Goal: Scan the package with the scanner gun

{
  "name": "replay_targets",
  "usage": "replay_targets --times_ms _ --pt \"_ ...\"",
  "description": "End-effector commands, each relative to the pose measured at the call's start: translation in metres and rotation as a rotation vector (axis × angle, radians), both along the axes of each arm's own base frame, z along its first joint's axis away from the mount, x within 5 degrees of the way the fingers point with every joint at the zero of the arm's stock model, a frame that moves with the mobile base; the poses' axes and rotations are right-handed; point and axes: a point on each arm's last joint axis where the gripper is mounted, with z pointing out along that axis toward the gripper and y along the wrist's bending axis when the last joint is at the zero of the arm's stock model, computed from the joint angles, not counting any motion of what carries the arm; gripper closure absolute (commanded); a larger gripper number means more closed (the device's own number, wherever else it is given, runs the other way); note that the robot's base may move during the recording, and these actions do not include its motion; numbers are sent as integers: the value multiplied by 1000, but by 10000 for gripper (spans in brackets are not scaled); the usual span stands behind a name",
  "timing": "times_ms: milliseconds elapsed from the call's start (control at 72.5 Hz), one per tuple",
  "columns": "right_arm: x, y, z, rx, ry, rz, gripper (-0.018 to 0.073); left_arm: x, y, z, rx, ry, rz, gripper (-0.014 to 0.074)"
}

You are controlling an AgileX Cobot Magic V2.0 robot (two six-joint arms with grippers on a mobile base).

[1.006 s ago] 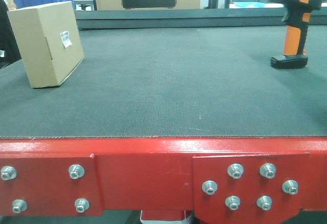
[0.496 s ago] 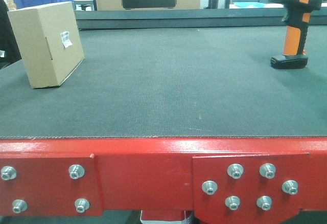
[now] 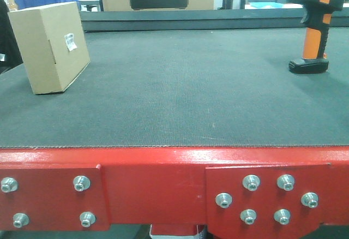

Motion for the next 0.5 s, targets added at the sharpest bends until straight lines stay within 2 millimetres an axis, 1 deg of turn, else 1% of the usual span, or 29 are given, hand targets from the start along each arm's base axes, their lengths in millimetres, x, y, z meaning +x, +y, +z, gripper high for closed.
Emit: replay_targets --times_ms 0,96,138,179,234,427,482 --pt "-1 0 1 39 -12 1 727 -1 -1 2 -5 -24 -14 690" --pt "-7 -1 0 119 -42 3 727 -1 -1 2 -5 -24 -14 690" --pt "-11 0 -3 81 -60 -1 727 -1 -1 2 -5 -24 -14 690" --pt "-15 0 -8 2 -74 -10 727 -1 -1 2 -5 -24 -14 690" --pt "-22 0 -18 -81 -78 -23 727 -1 -1 2 -5 -24 -14 690" --pt "-35 1 -68 -70 -9 -23 727 -1 -1 2 -5 -24 -14 690" --pt "-37 1 -78 -69 15 -21 727 -1 -1 2 -5 -24 -14 690"
